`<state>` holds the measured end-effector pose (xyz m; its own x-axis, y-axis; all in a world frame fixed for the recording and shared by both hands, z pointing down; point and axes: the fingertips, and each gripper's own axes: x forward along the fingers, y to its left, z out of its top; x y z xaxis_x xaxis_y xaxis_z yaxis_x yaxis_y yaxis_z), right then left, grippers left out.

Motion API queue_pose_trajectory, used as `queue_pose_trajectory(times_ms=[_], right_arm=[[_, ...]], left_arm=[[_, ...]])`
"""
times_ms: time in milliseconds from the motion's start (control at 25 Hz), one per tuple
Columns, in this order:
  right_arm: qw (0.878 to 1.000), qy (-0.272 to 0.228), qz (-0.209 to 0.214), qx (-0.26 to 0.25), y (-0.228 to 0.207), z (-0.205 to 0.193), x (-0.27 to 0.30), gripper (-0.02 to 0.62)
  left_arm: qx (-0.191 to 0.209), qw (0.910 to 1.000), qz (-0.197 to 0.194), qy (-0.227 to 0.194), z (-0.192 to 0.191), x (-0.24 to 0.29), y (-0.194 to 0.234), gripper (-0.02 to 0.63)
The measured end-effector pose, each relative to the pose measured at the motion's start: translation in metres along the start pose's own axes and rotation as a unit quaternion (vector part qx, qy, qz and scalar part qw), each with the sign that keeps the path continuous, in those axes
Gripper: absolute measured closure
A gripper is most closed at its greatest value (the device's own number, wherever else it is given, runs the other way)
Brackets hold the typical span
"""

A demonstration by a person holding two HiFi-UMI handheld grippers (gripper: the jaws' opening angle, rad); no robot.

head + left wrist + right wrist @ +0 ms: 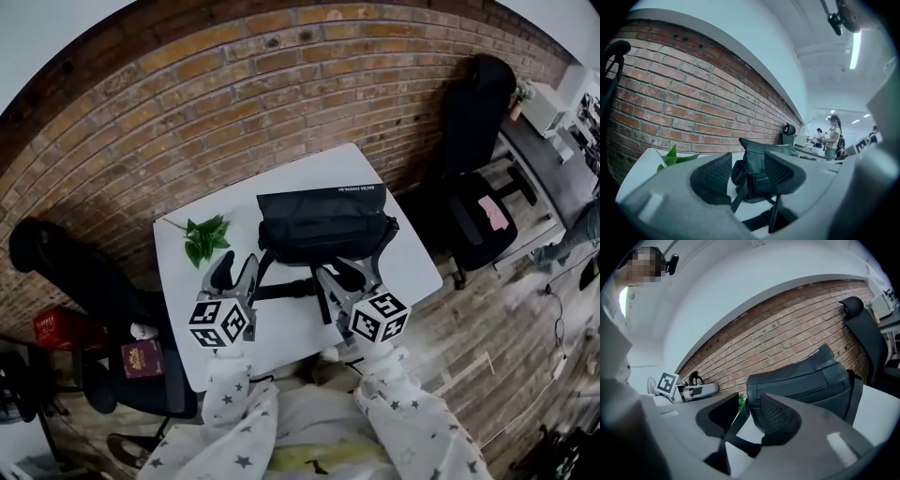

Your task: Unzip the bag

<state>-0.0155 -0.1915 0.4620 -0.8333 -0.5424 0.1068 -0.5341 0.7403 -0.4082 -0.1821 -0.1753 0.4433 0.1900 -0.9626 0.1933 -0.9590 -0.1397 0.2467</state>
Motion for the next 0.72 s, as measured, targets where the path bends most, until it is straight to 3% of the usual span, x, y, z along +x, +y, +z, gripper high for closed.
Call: queue_pose_trajectory(times_ms=[320,720], right_arm=[[0.997,0.052,0.048,0.005,-0.003,-0.021,0.037,0.463],[0.992,0.105,0.072,0.011,0.000,-0.061,0.088,0.465]], left_arm=[[0.010,0.9994,-0.017,0.030,-0.007,0.030,0.006,0.396],[-0.008,0.9935,-0.103,0.048,0.002,0.084,0.019,0.394]])
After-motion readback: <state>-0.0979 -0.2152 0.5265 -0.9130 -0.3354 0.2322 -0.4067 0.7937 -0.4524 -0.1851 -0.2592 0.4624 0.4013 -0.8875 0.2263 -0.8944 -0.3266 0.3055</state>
